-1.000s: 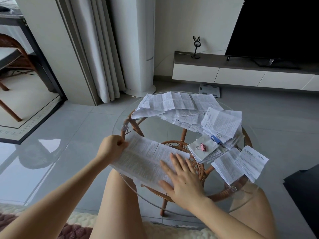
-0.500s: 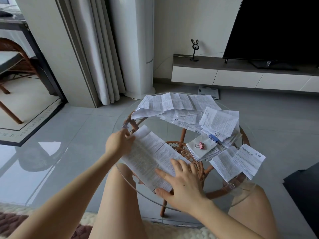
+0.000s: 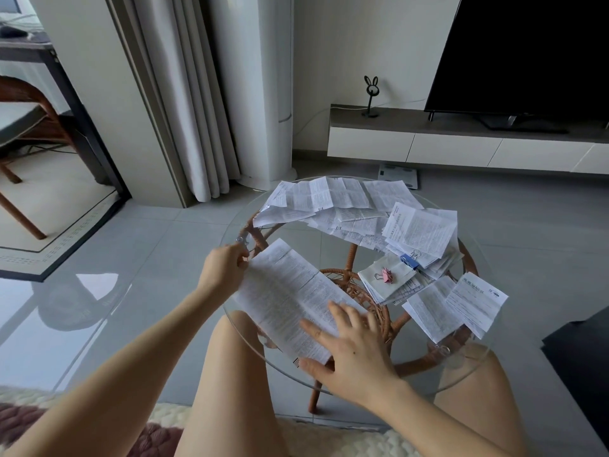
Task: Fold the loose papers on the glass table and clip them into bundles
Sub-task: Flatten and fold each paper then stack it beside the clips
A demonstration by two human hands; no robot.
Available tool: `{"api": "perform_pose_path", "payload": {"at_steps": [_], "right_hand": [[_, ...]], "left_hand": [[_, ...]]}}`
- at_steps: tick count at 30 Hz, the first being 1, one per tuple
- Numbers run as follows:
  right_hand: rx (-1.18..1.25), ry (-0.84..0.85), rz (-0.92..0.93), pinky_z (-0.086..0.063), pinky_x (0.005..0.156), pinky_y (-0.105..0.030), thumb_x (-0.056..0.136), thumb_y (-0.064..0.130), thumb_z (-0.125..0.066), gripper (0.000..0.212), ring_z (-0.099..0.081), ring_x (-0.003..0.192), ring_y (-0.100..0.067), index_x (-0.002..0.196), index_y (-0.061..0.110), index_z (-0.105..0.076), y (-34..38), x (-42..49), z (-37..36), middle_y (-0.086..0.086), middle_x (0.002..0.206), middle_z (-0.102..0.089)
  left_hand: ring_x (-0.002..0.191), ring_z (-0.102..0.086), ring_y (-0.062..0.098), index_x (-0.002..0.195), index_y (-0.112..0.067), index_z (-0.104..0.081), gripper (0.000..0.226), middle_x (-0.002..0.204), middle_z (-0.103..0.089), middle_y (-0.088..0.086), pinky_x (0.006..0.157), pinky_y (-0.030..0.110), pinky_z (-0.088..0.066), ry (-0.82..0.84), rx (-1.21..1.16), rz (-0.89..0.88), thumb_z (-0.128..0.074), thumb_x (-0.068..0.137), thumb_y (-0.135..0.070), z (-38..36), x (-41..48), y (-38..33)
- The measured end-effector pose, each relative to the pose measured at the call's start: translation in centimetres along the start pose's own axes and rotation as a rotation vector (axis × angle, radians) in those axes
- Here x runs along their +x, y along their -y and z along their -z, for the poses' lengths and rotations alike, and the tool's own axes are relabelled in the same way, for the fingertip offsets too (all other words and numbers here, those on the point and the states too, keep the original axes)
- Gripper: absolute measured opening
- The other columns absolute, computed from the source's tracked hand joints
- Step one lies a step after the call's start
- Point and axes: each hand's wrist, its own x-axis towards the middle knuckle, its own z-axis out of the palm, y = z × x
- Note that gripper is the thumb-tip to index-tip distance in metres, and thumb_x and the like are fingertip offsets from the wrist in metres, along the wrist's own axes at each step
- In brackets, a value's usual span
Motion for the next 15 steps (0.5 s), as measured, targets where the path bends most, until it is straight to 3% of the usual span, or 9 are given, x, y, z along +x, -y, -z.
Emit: {"api": "perform_pose_path", "payload": {"at_steps": [3, 6, 8, 11, 13, 15], "right_hand": [[0.003, -0.032, -0.005, -0.049, 0.081, -0.049, 0.083, 0.075, -0.028, 0.06, -0.059, 0.107, -0.03, 0.121, 0.042, -0.06, 0.5, -0.3, 0.2, -0.012, 0.122, -0.061], [-0.027, -0.069, 0.007, -0.048, 0.076, -0.049, 0.078, 0.075, -0.036, 0.059, -0.059, 0.099, -0.032, 0.121, 0.041, -0.059, 1.1, -0.6, 0.3, -0.014, 0.114, -0.063], [-0.05, -0.11, 0.047, -0.047, 0.072, -0.045, 0.078, 0.075, -0.036, 0.06, -0.057, 0.09, -0.031, 0.119, 0.04, -0.06, 1.1, -0.9, 0.3, -0.012, 0.104, -0.062], [-0.04, -0.139, 0.167, -0.047, 0.067, -0.038, 0.082, 0.073, -0.032, 0.059, -0.056, 0.083, -0.024, 0.117, 0.037, -0.062, 0.0, -1.1, 0.8, -0.004, 0.093, -0.061], [-0.029, -0.138, 0.267, -0.048, 0.071, -0.037, 0.082, 0.072, -0.036, 0.061, -0.056, 0.086, -0.021, 0.122, 0.033, -0.06, -1.5, -0.8, 1.1, 0.0, 0.096, -0.061], [-0.051, -0.107, 0.343, -0.049, 0.082, -0.037, 0.079, 0.075, -0.04, 0.067, -0.055, 0.095, -0.018, 0.125, 0.03, -0.059, -3.1, -0.6, 1.2, 0.002, 0.108, -0.06]], "left_hand": [[0.077, -0.06, 0.034, 0.082, -0.009, -0.073, 0.035, 0.089, -0.064, 0.014, 0.065, 0.037, -0.048, -0.087, 0.225, -0.339, -0.089, 0.051, -0.005, -0.6, -1.8, -2.1], [0.073, -0.062, 0.025, 0.082, -0.02, -0.076, 0.031, 0.084, -0.065, 0.003, 0.061, 0.031, -0.052, -0.002, 0.12, -0.636, -0.09, 0.055, -0.013, -1.6, -5.4, -4.0], [0.079, -0.064, 0.021, 0.094, -0.026, -0.074, 0.031, 0.092, -0.067, -0.002, 0.059, 0.03, -0.054, 0.13, 0.033, -0.665, -0.084, 0.066, -0.015, -2.2, -7.5, -3.7], [0.094, -0.064, 0.02, 0.108, -0.031, -0.07, 0.025, 0.109, -0.066, -0.004, 0.07, 0.031, -0.055, 0.116, 0.047, -0.63, -0.065, 0.085, -0.025, -2.2, -8.3, -2.0], [0.1, -0.063, 0.023, 0.112, -0.031, -0.069, 0.032, 0.116, -0.064, -0.001, 0.078, 0.034, -0.054, 0.085, 0.082, -0.622, -0.046, 0.09, -0.036, -2.0, -8.3, -1.5], [0.101, -0.063, 0.026, 0.113, -0.033, -0.068, 0.034, 0.117, -0.063, 0.001, 0.074, 0.036, -0.055, 0.074, 0.079, -0.613, -0.043, 0.091, -0.038, -2.0, -8.3, -1.2]]}}
